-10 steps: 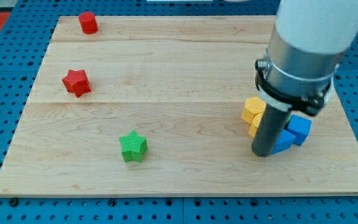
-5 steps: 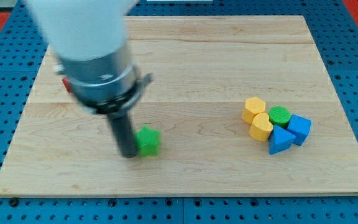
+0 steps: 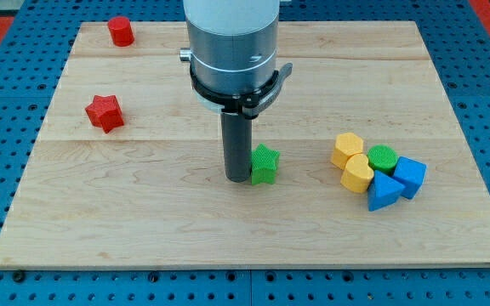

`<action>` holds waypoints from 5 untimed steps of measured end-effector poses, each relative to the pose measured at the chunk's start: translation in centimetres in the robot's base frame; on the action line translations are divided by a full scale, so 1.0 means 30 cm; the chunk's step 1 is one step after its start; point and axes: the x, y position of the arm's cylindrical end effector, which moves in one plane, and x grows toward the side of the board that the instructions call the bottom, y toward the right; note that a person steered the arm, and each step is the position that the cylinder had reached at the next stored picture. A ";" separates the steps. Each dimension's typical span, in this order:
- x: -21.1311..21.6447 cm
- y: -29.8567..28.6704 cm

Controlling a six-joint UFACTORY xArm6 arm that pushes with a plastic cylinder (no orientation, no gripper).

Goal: Push the green star to the left side of the yellow heart

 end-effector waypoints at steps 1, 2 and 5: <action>-0.026 0.015; -0.058 -0.007; -0.090 0.311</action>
